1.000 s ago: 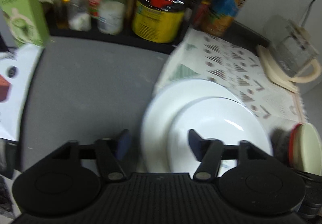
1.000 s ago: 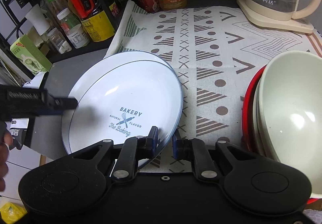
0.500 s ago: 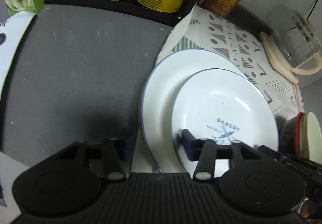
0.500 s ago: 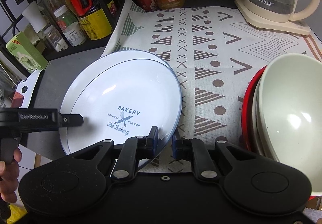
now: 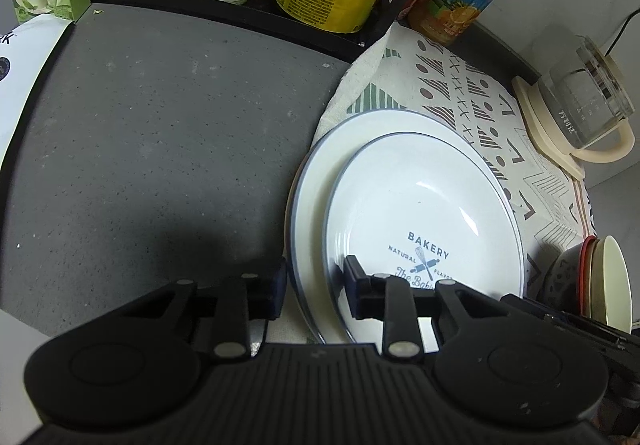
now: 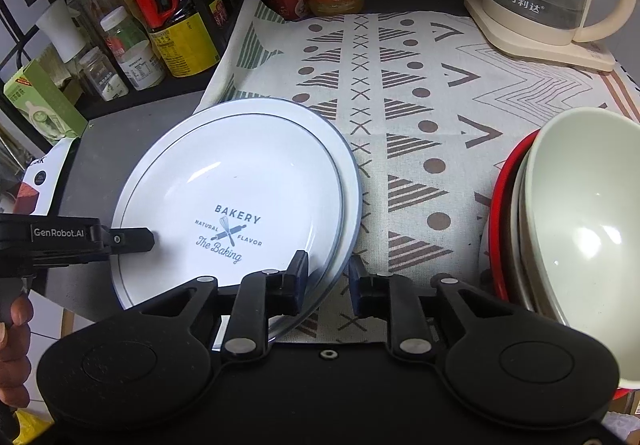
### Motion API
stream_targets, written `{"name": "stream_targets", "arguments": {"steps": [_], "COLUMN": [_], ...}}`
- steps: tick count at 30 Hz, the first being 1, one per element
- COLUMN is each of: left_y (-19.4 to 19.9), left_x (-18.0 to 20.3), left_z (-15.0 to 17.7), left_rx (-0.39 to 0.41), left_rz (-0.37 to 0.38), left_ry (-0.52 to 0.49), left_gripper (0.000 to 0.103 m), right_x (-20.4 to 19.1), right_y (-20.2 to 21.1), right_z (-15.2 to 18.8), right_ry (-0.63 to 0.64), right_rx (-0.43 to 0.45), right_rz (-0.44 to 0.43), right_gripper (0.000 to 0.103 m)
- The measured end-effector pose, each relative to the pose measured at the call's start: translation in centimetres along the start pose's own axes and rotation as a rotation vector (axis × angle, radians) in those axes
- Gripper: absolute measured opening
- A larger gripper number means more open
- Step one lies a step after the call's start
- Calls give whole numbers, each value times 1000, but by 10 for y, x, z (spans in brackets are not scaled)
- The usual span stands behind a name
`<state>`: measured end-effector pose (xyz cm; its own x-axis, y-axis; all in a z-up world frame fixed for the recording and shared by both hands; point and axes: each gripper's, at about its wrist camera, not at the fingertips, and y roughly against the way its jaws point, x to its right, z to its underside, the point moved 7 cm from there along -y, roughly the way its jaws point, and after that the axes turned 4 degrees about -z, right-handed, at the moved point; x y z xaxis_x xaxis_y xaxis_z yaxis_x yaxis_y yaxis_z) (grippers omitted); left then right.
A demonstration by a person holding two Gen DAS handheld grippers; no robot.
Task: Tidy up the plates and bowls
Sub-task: 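Open both grippers to release the 'Bakery' plate onto the stack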
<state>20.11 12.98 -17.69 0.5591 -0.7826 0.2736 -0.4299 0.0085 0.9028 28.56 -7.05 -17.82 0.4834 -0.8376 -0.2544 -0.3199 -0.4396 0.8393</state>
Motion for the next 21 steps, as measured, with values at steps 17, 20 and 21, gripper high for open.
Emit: {"name": "stream_targets", "arguments": {"steps": [17,20,21], "left_y": [13,22,25], "left_x": [-4,2,4], "left_z": [-13,-16,-17], "left_rx": [-8,11,15], "left_rz": [6,22,24], "left_ry": [24,8,2], "left_gripper": [52,69,73], "right_x": [3,2,3], "right_y": [14,27,31], "right_z": [-9,-14,-15], "right_ry": [-114,-130,-138], "right_rx": [47,92,105], "right_rz": [-63,-86,-94], "right_gripper": [58,68,73]}}
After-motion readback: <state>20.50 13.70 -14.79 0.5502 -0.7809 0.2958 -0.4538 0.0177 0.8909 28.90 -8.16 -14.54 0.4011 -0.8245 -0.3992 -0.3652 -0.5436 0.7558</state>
